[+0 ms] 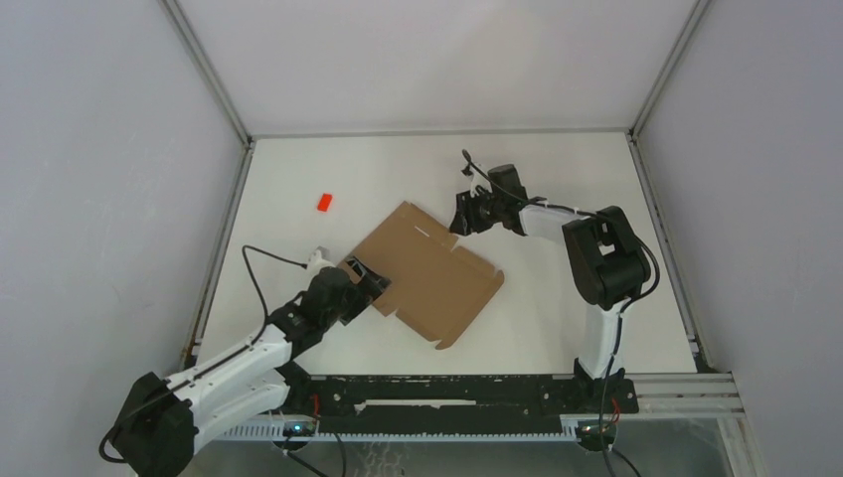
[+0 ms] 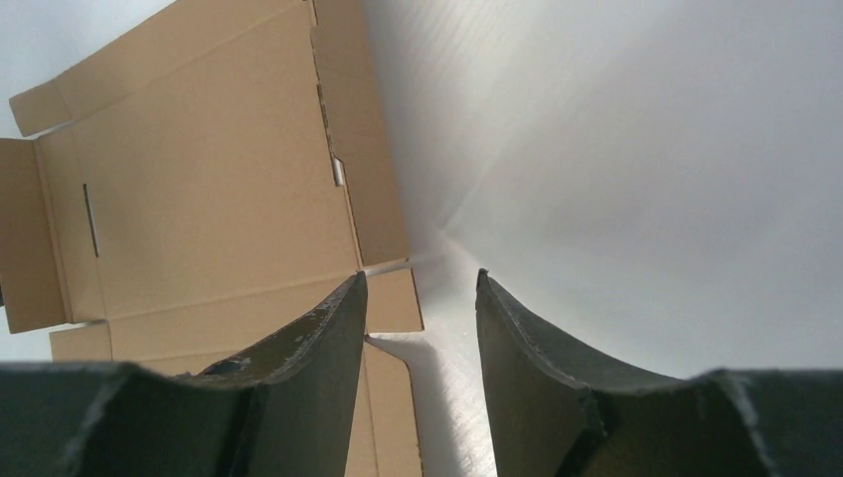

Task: Fold the paper box
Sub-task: Adjust the paper box at the center of the board.

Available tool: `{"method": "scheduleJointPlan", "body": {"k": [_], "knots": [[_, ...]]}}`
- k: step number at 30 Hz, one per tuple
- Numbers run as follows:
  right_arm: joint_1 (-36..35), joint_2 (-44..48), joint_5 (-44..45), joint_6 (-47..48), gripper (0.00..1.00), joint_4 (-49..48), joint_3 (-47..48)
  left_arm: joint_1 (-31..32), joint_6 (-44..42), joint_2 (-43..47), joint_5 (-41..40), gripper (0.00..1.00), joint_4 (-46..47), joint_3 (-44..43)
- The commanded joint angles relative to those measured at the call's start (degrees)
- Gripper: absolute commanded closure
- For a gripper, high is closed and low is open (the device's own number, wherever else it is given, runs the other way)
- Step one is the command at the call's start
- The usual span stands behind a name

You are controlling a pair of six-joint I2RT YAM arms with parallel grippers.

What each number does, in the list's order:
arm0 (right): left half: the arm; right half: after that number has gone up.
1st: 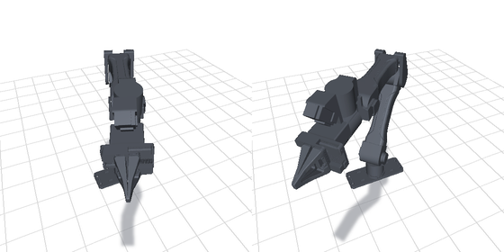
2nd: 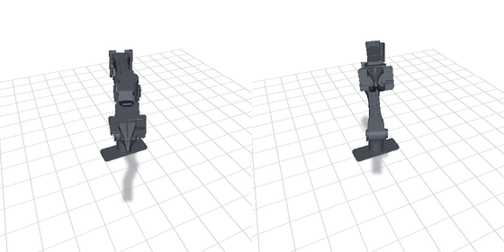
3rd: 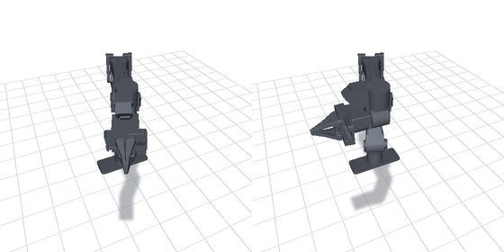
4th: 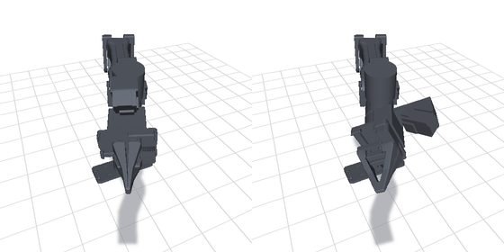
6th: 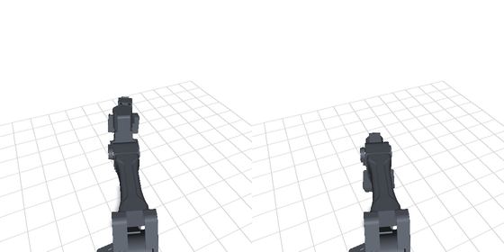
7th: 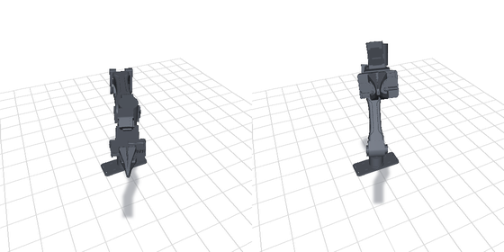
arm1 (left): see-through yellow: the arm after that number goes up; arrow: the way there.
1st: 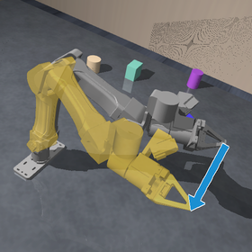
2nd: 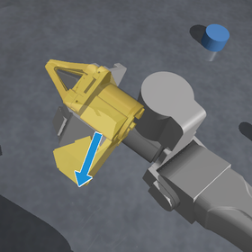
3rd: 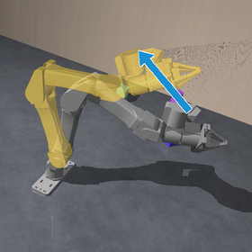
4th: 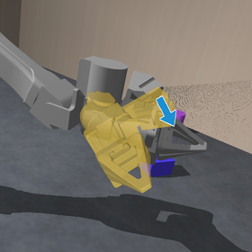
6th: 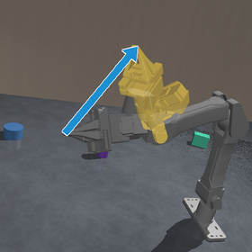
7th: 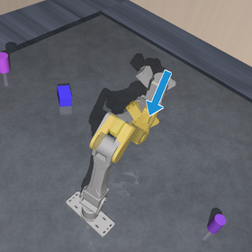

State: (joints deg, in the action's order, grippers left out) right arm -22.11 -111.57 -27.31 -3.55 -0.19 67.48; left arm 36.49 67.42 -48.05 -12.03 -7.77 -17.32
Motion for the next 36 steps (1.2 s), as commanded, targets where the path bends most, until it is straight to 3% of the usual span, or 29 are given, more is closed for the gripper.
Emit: {"method": "scheduleJointPlan", "body": {"k": [1,6,15,24,30,36], "knots": [[-0.29,-0.45,-1.79,0.01,0.47,0.77,2.46,-0.16,-2.54,-2.64,-2.5,0.0,0.86,-5.71],[-1.72,-0.92,0.0,1.33,0.47,5.83,2.53,-2.35,-4.31,-6.21,-1.1,0.0,2.23,-7.7],[-2.58,-2.55,-0.05,0.9,0.53,6.39,2.4,-7.68,-7.48,-7.76,0.58,0.0,2.43,-8.9],[-2.85,-1.57,1.74,-0.41,0.7,6.09,0.27,-9.2,-8.79,-7.72,1.54,0.0,1.27,-10.45],[-2.94,1.77,6.39,-2.42,0.74,3.47,-5.02,-9.16,-8.74,-6.37,1.91,0.0,0.5,-10.36],[-4.88,7.64,16.44,-5.78,0.76,1.53,-10.96,-9.13,-8.71,-3.84,2.21,0.0,-1.11,-10.15]]}}
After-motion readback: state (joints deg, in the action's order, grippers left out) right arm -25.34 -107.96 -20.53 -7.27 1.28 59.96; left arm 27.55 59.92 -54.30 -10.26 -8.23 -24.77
